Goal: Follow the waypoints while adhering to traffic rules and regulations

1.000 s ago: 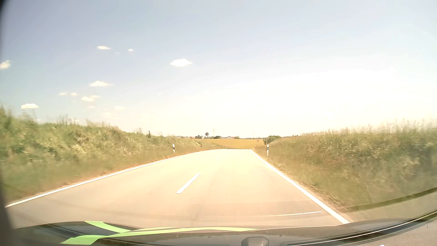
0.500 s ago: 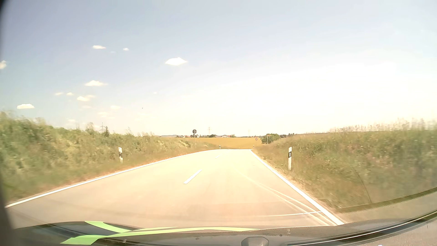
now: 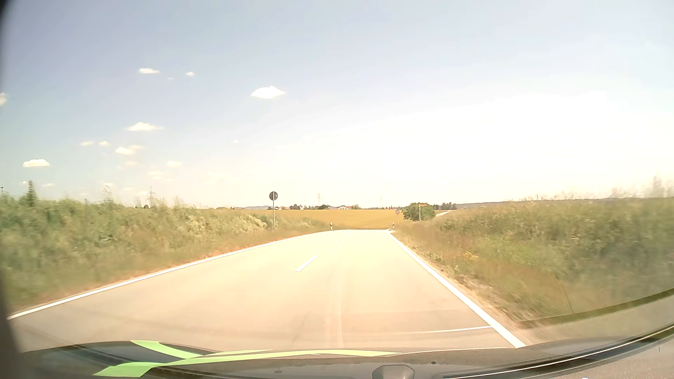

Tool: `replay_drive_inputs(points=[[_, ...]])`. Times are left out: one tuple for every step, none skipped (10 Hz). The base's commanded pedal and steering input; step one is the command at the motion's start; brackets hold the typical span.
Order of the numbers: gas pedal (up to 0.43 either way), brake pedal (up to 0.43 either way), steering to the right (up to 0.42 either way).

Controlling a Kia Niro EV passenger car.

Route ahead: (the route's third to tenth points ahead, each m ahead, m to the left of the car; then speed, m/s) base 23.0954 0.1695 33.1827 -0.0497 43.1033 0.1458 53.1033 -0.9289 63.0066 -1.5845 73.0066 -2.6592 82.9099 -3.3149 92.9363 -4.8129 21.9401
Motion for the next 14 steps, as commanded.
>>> replay_drive_inputs(points=[[0.220, 0.000, 0.002], [0.209, 0.000, 0.002], [0.169, 0.000, 0.002], [0.098, 0.000, 0.002], [0.087, 0.000, 0.002], [0.087, 0.000, 0.002], [0.098, 0.000, 0.002], [0.138, 0.000, 0.004], [0.138, 0.000, 0.007], [0.138, 0.000, 0.008], [0.150, 0.000, 0.008], [0.150, 0.000, 0.008], [0.150, 0.000, 0.008], [0.150, 0.000, 0.008]])
